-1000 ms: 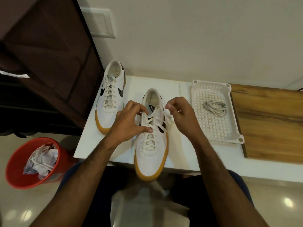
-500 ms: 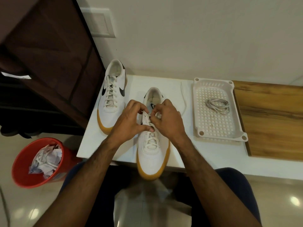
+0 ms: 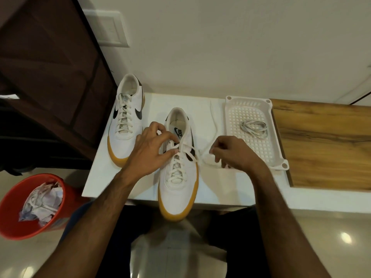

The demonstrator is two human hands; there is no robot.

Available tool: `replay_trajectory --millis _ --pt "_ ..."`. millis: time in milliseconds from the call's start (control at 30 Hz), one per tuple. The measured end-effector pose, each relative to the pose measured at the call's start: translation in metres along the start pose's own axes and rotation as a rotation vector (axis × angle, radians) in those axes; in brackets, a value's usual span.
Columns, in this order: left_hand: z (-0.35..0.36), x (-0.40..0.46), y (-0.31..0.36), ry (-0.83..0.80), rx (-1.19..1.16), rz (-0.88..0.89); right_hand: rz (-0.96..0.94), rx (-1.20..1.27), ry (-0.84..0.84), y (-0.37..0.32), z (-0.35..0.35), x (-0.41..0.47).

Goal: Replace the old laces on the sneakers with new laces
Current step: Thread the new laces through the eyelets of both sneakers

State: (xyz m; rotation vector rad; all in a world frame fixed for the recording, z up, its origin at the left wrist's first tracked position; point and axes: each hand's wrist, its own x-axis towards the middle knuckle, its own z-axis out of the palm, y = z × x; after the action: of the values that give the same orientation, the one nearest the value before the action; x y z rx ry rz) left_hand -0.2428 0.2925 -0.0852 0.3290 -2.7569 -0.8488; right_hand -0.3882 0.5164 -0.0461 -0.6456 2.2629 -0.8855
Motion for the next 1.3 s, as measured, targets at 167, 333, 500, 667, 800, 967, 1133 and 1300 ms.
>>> replay_trajectory --millis 167,333,500,667,800,967,1133,1300 --pt "0.007 0.0 0.01 0.082 0.031 -0.036 -0.18 -0.014 0.231 -0.009 0.028 0.011" --pt "0.017 0.005 0.02 0.136 0.128 -0.073 -0.247 -0.124 0.273 -0.017 0.06 0.024" --pt "0.014 0.005 0.018 0.145 0.082 -0.019 -0.307 -0.087 0.258 -0.023 0.06 0.025" --pt "0.015 0.005 0.023 0.194 0.038 0.066 -0.361 0.071 0.163 -0.03 0.056 0.017" --pt "0.014 0.002 0.026 0.229 -0.201 -0.132 -0.342 -0.072 0.112 -0.029 0.057 0.02" --pt "0.003 -0.002 0.027 0.248 -1.144 -0.705 -0.306 -0.05 0.106 -0.028 0.055 0.022" --pt "-0.002 0.001 0.027 0.105 -0.65 -0.394 -0.31 -0.035 0.084 -0.027 0.057 0.023" --pt "0.006 0.008 0.016 0.047 -0.121 -0.018 -0.344 -0.027 0.084 -0.023 0.058 0.026"
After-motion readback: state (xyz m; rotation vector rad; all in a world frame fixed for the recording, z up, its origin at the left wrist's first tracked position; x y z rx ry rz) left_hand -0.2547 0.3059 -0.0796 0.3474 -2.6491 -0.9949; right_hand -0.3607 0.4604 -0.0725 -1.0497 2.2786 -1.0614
